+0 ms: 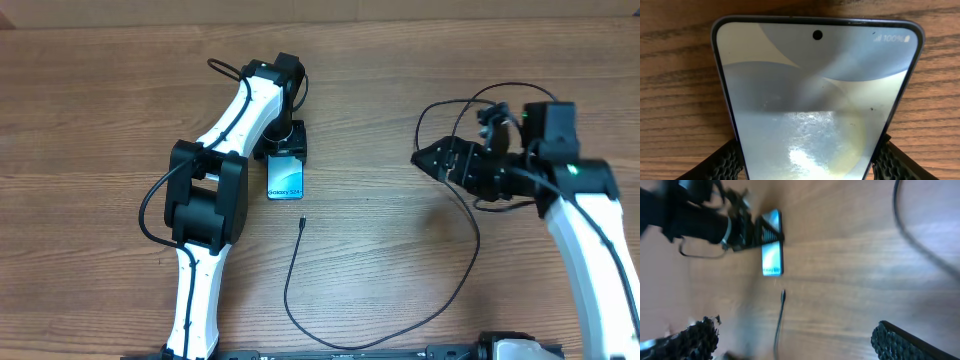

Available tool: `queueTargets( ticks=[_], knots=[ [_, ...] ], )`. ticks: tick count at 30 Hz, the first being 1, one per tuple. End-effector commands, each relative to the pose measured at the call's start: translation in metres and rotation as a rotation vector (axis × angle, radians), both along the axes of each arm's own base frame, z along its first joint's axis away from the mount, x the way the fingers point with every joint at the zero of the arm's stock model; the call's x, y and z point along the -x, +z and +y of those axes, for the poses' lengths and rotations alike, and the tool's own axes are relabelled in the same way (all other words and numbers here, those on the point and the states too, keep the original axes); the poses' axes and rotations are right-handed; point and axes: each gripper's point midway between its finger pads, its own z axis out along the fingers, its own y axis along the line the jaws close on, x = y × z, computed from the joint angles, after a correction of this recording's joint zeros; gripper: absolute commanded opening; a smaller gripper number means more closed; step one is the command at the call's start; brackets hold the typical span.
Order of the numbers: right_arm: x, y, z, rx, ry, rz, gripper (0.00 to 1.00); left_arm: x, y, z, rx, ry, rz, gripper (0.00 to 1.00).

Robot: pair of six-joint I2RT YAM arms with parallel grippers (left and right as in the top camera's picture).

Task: Plug charger to phone and switch on socket
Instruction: 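Raise the right arm and move the right gripper toward the held phone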

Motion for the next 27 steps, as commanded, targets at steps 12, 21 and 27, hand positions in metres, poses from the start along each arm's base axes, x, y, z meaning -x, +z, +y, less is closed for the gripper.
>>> queueTargets(
  ticks=[12,21,27],
  knots=[
    [-0.003,-0.036,0.018,-0.007,0.069,0.11,1.0,0.044,-0.042,-0.009,0.113,-0.065,0.228,0.47],
    [-0.006,-0.032,0.056,-0.006,0.179,0.028,1.0,0.059,-0.026,-0.043,0.36,-0.052,0.314,0.51],
    [-0.017,-0.054,0.068,0.049,0.102,0.088,1.0,0.063,-0.02,-0.053,0.427,-0.041,0.335,0.52]
  ],
)
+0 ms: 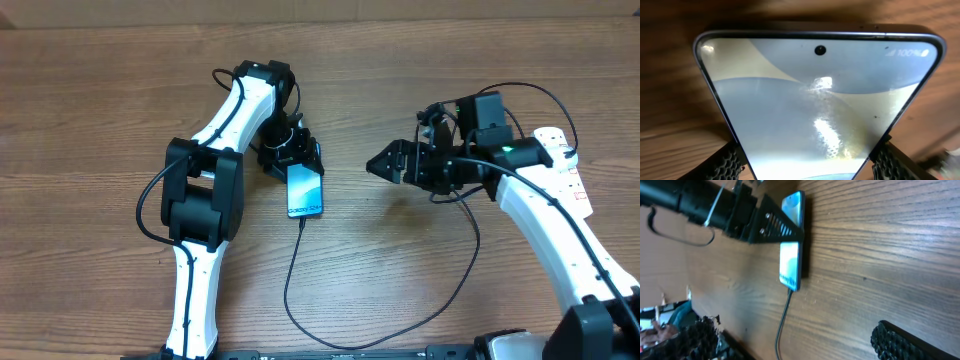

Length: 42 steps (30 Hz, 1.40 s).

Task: Plug charger to phone and switch on socket
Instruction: 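Raise the right arm and move the right gripper toward the held phone, then close the right gripper on the phone's side edge beside the left gripper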

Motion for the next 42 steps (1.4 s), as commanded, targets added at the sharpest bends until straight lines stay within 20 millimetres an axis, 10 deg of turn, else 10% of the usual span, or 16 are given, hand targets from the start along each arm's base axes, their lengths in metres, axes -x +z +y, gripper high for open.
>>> queueTargets(
  ticks=[1,15,42],
  knots=[
    [-0.006,-0.02,0.005,0.044,-0.05,0.05,1.0,0.021,-0.033,-0.011,0.068,-0.017,0.114,0.52],
    [-0.011,-0.107,0.076,0.023,0.132,0.108,0.85,0.021,-0.032,-0.011,0.07,-0.023,0.114,0.54],
    [-0.016,-0.12,0.135,0.085,0.093,-0.007,0.29,0.018,-0.034,-0.012,0.08,-0.037,0.092,0.57]
  ],
)
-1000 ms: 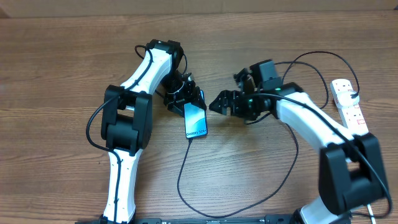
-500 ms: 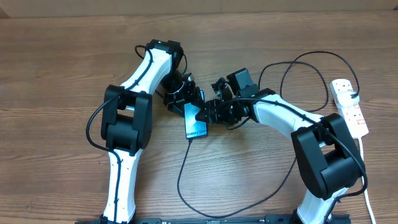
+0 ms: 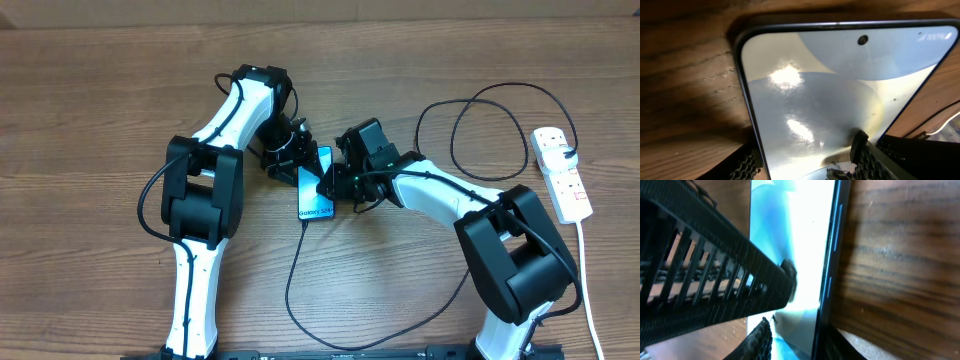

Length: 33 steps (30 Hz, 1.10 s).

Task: Plug charger to phone and switch on socket
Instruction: 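Close the right gripper on the phone's side edge beside the left gripper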

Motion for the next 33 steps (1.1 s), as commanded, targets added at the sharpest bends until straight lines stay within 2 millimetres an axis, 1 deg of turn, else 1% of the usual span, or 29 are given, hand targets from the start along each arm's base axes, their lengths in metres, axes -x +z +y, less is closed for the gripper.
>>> queueTargets(
  ticks=[1,2,4,5,7,8,10,14,18,21,23,26,30,33],
  knots=[
    [0.003,0.01,0.024,-0.047,0.041,-0.03,0.29,0.01,-0.031,-0.005,-0.003,-0.039,0.041,0.57],
    [0.004,0.01,0.024,-0.046,0.042,-0.029,0.28,0.01,-0.031,-0.005,-0.003,-0.04,0.039,0.58],
    [0.004,0.01,0.024,-0.046,0.042,-0.028,0.26,0.01,-0.031,-0.005,-0.003,-0.04,0.038,0.63],
    [0.004,0.01,0.024,-0.047,0.042,-0.028,0.25,0.01,-0.031,-0.005,-0.002,-0.04,0.037,0.69],
    [0.004,0.01,0.024,-0.047,0.042,-0.028,0.2,0.01,-0.031,-0.005,-0.002,-0.04,0.036,0.84],
    [0.004,0.01,0.024,-0.047,0.042,-0.028,0.17,0.009,-0.031,-0.005,-0.002,-0.04,0.035,0.88],
    [0.004,0.01,0.024,-0.047,0.042,-0.028,0.05,0.009,-0.031,-0.005,-0.001,-0.04,0.033,0.95],
    [0.004,0.01,0.024,-0.051,0.045,-0.027,0.04,0.009,-0.031,-0.006,0.008,-0.057,0.023,0.99],
    [0.004,0.009,0.021,-0.047,0.038,-0.016,0.04,0.011,-0.03,-0.006,0.018,-0.07,0.03,1.0],
    [0.002,0.01,0.015,-0.059,0.027,0.002,0.04,0.016,-0.023,-0.013,0.098,-0.101,0.035,1.0],
    [0.002,0.014,0.015,-0.1,0.051,0.015,0.04,0.019,-0.017,-0.02,0.158,-0.109,0.043,1.0],
    [0.005,0.023,0.015,-0.181,0.108,0.032,0.04,0.019,-0.013,-0.025,0.198,-0.102,0.047,1.0],
    [0.002,0.034,0.008,-0.265,0.127,0.053,0.04,0.017,-0.004,-0.032,0.289,-0.095,0.041,1.0],
    [-0.002,0.041,0.0,-0.318,0.118,0.07,0.04,0.012,0.009,-0.037,0.405,-0.069,0.035,1.0]
  ],
)
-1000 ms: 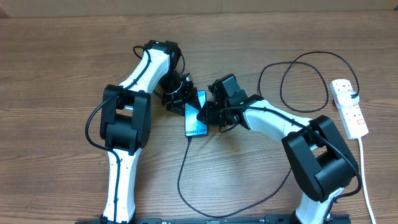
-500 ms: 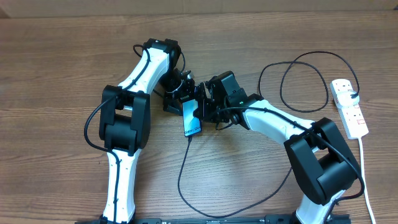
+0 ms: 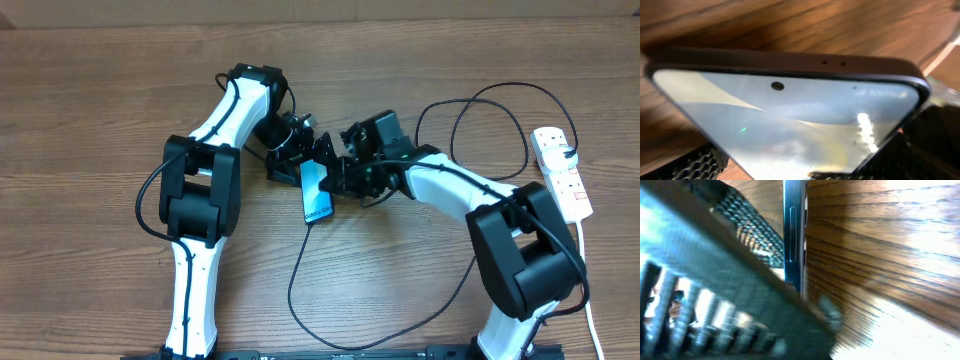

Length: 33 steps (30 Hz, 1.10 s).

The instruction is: Plug charger to phone and switch on socket

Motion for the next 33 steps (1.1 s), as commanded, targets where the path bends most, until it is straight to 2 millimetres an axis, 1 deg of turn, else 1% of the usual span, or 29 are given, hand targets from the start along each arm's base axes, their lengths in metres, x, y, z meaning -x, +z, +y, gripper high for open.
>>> queueTargets(
  ticks=[1,4,6,8,11,15,20,23,29,33],
  knots=[
    [-0.003,0.021,0.002,-0.148,0.056,0.002,0.04,0.008,-0.004,-0.017,0.213,-0.035,0.02,1.0],
    [-0.003,0.036,0.0,-0.243,0.078,0.022,0.04,0.001,0.014,-0.022,0.355,0.001,0.008,1.0],
    [-0.002,0.046,0.0,-0.309,0.099,0.028,0.04,-0.004,0.027,-0.024,0.448,0.026,-0.008,0.97],
    [-0.003,0.054,-0.001,-0.352,0.108,0.037,0.04,-0.008,0.038,-0.026,0.52,0.049,-0.016,0.92],
    [-0.007,0.056,-0.005,-0.362,0.073,0.069,0.04,-0.014,0.054,-0.031,0.624,0.08,-0.036,0.86],
    [-0.01,0.057,-0.005,-0.367,0.037,0.102,0.04,-0.021,0.072,-0.037,0.738,0.121,-0.052,0.82],
    [-0.018,0.059,-0.004,-0.372,-0.015,0.128,0.04,-0.028,0.092,-0.041,0.85,0.178,-0.045,0.71],
    [-0.027,0.059,-0.005,-0.362,-0.07,0.142,0.04,-0.028,0.096,-0.043,0.869,0.192,-0.032,0.67],
    [-0.047,0.05,-0.012,-0.3,-0.199,0.126,0.04,-0.027,0.097,-0.043,0.866,0.195,-0.023,0.67],
    [-0.059,0.04,-0.019,-0.237,-0.283,0.105,0.04,-0.027,0.097,-0.043,0.865,0.196,-0.021,0.67]
  ],
)
